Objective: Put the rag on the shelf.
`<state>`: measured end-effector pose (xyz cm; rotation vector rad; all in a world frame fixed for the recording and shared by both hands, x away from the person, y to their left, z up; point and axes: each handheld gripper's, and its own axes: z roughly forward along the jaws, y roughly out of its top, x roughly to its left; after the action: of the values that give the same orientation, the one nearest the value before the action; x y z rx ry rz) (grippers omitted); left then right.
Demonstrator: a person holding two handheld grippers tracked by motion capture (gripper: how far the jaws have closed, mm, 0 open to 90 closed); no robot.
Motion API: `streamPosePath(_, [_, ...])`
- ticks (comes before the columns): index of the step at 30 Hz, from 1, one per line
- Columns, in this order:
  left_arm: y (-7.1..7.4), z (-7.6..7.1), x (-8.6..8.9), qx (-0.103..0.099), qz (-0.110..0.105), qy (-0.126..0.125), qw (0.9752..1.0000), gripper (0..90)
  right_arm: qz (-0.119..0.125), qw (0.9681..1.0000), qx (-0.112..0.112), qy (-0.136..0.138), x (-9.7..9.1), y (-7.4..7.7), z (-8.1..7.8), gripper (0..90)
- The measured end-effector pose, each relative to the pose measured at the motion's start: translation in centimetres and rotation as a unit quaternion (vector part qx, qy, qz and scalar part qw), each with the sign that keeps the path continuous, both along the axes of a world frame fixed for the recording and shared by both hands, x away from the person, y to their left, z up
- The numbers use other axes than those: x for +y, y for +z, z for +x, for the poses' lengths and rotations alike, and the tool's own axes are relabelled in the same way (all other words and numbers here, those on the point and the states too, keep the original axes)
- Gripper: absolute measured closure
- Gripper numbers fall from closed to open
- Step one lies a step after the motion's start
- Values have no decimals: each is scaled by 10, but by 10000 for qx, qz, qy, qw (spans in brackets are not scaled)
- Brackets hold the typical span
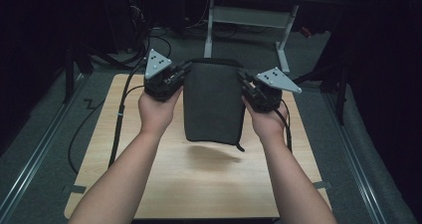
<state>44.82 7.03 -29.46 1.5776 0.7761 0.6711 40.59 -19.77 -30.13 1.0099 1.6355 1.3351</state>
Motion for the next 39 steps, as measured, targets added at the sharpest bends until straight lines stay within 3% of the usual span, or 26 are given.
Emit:
streamPosePath(6, [-15, 30, -9, 105, 252, 199, 9994, 834, 102, 9997, 228, -11, -6, -12, 36, 816])
streamPosePath(14, [-26, 51, -15, 150, 573, 263, 9979, 834, -156, 9993, 344, -23, -11, -27, 64, 815])
streamPosePath(19, [-41, 66, -16, 488, 722, 234, 9959, 834, -375, 9981, 498, -20, -12, -39, 76, 815])
streamPosePath(24, [-56, 72, -17, 681, 743, 236, 9946, 835, -533, 9963, 671, 7, -12, -49, 84, 815])
streamPosePath(30, [-68, 78, -14, 857, 753, 158, 9933, 836, -623, 9944, 850, 36, -14, -61, 89, 814])
streamPosePath(35, [-84, 81, -14, 1040, 877, 75, 9907, 836, -619, 9921, 1083, 96, -17, -74, 94, 815])
streamPosePath(39, [-96, 85, -12, 1272, 761, 35, 9889, 837, -659, 9906, 1192, 122, -18, -82, 96, 816])
